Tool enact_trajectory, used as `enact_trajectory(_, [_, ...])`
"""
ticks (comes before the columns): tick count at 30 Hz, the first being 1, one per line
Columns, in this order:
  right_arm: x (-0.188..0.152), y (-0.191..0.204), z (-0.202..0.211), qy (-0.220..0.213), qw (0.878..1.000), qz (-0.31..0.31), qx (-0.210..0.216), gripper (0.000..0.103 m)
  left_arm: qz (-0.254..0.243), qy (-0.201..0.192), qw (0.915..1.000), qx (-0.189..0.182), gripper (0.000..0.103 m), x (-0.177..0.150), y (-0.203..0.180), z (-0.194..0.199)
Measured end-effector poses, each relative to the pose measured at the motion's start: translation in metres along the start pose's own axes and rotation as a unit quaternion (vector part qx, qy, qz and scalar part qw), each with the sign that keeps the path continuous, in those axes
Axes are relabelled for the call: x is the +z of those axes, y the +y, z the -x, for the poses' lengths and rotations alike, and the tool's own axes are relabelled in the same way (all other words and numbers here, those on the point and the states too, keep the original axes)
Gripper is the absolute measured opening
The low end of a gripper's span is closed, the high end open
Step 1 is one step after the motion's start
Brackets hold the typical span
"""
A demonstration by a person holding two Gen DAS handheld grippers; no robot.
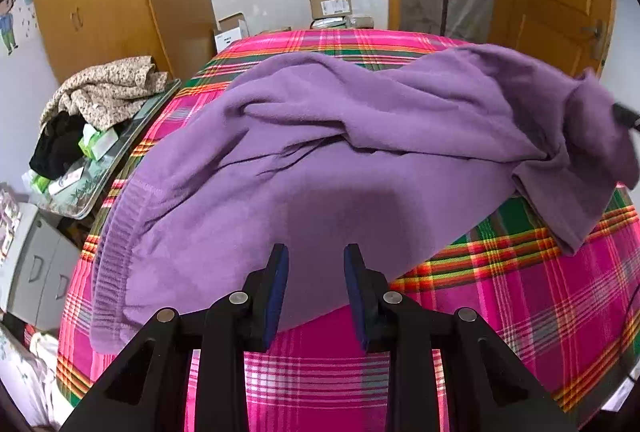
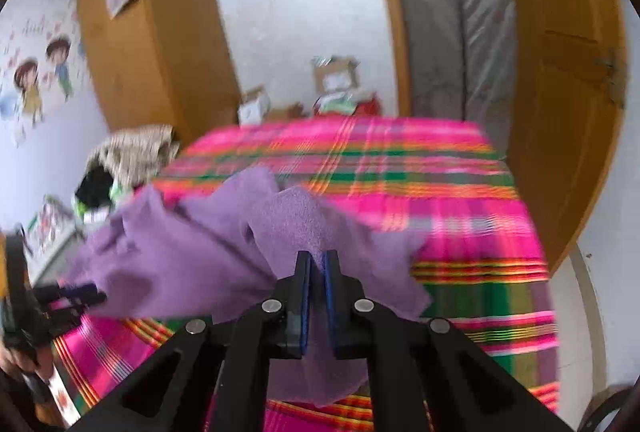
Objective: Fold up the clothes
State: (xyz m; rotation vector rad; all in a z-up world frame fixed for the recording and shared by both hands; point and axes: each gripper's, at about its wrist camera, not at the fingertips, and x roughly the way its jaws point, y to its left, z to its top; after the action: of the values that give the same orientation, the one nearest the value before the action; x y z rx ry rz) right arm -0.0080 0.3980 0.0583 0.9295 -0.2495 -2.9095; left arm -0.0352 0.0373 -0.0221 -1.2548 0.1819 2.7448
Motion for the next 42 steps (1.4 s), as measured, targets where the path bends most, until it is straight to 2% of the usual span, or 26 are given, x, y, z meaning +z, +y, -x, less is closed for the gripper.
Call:
enact_trajectory(7, [0.001,-0.059,0.054,-0.044,0.992,-0.096,-0.068,0.005,0.003,-0.012,0.9999,-0.007,0.029,-0.001,-0.001,0.002])
enact_trajectory(10, [-0.007,-0.082,0.046,-0.011,0.987,-0.131,-0.095,0.005,0.009,-0.006,0.9999,-0.008,0.029,-0.001,0.004,-0.002])
enact_trajectory(12, [-0.011,-0.090,0.036,0.015,0.985,-0.136,-0.106,0.010,0.010,-0.004,0.9999,-0.007,0.029,0.000,0.007,-0.004])
enact_trajectory(14, [-0.010,-0.084,0.037,0.007,0.985,-0.124,-0.115,0.014,0.013,-0.005,0.9999,-0.004,0.029,0.000,0.010,-0.004])
enact_trajectory(17, [-0.007,-0.076,0.042,-0.017,0.987,-0.108,-0.120,0.036,0.014,-0.008,0.9999,-0.001,0.029,0.002,0.014,-0.004])
enact_trajectory(18, [-0.007,-0.071,0.042,-0.022,0.988,-0.099,-0.118,0.039,0.015,-0.008,0.9999,-0.001,0.029,0.003,0.015,-0.005])
enact_trajectory(23, [-0.013,-0.021,0.016,0.016,0.999,0.001,-0.034,0.039,0.012,-0.001,0.9999,-0.005,0.029,0.006,0.011,-0.013])
enact_trajectory(27, [-0.029,0.017,-0.020,0.080,0.994,0.071,0.030,0.039,0.007,0.008,0.9999,-0.008,0.029,0.006,0.008,-0.018])
enact_trajectory(29, [-0.038,0.026,-0.033,0.103,0.990,0.094,0.024,0.039,0.006,0.011,0.9999,-0.010,0.029,0.005,0.007,-0.020])
enact_trajectory(30, [-0.039,0.030,-0.039,0.104,0.989,0.108,0.007,0.039,0.005,0.012,0.9999,-0.010,0.029,0.005,0.007,-0.021])
enact_trajectory(35, [-0.031,0.028,-0.047,0.073,0.986,0.139,-0.055,0.040,0.005,0.019,0.9997,-0.012,0.029,0.002,0.005,-0.025])
enact_trajectory(36, [-0.029,0.027,-0.054,0.079,0.985,0.142,-0.063,0.040,0.004,0.020,0.9997,-0.013,0.029,0.003,0.004,-0.027])
enact_trajectory(38, [-0.025,0.024,-0.068,0.090,0.982,0.149,-0.078,0.038,0.004,0.022,0.9996,-0.015,0.029,0.003,0.002,-0.029])
enact_trajectory(42, [-0.005,0.013,-0.097,0.096,0.980,0.137,-0.110,0.028,0.001,0.027,0.9994,-0.019,0.029,0.004,-0.002,-0.032])
